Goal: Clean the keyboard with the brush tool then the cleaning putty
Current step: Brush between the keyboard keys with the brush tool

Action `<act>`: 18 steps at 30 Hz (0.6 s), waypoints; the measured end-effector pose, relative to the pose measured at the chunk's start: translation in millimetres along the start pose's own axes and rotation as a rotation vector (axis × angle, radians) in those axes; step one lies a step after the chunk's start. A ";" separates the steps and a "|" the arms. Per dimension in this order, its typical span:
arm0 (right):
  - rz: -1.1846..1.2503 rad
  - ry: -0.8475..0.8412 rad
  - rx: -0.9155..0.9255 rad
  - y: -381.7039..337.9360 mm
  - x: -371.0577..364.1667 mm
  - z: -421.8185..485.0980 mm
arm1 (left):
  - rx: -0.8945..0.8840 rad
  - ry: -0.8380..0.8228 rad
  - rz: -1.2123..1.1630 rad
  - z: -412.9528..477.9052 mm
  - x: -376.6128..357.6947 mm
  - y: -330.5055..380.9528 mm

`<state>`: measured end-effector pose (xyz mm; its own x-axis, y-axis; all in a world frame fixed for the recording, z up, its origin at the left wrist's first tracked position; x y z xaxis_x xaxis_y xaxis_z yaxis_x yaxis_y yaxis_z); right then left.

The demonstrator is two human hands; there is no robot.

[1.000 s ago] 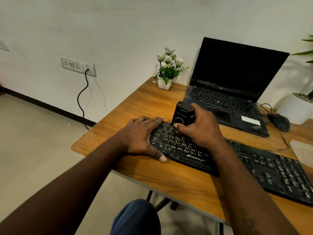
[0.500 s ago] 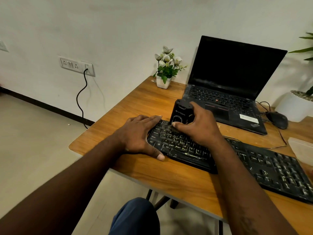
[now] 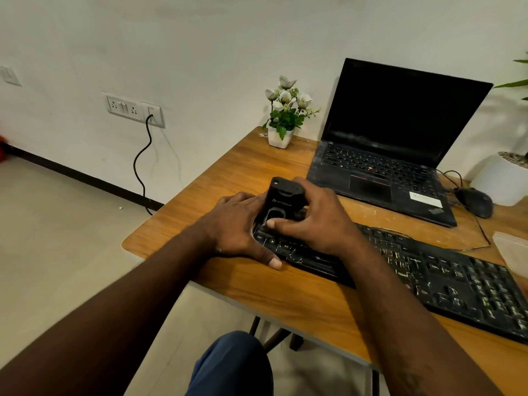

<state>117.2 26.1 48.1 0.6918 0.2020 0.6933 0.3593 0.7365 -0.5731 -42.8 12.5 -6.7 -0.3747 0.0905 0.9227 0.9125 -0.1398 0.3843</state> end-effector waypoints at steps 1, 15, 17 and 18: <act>-0.004 -0.024 0.039 -6.2 -7.9 0.8 | -0.010 0.003 -0.008 0.0 1.1 1.0; -0.334 -0.262 -0.064 -18.0 43.2 -38.3 | 0.060 -0.032 -0.011 -1.9 0.1 0.9; -0.352 -0.233 -0.023 -24.1 28.3 -28.2 | 0.045 -0.025 -0.018 -2.1 -0.2 1.2; -0.354 -0.212 0.006 -27.1 18.7 -22.1 | 0.039 -0.023 -0.016 -2.6 -0.3 1.2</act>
<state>134.2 -4.3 66.9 0.3814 0.0637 0.9222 0.5480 0.7878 -0.2811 -42.1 9.8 -6.5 -0.3860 0.1153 0.9153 0.9123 -0.0996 0.3972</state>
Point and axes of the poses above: each hand's wrist, its own z-axis towards the middle knuckle, its own x-axis out of the back of the hand, y = z × x, the point moved 6 cm from there along z, towards the middle knuckle, and after that the axes turned 12 degrees about x, right-handed, at the moved point
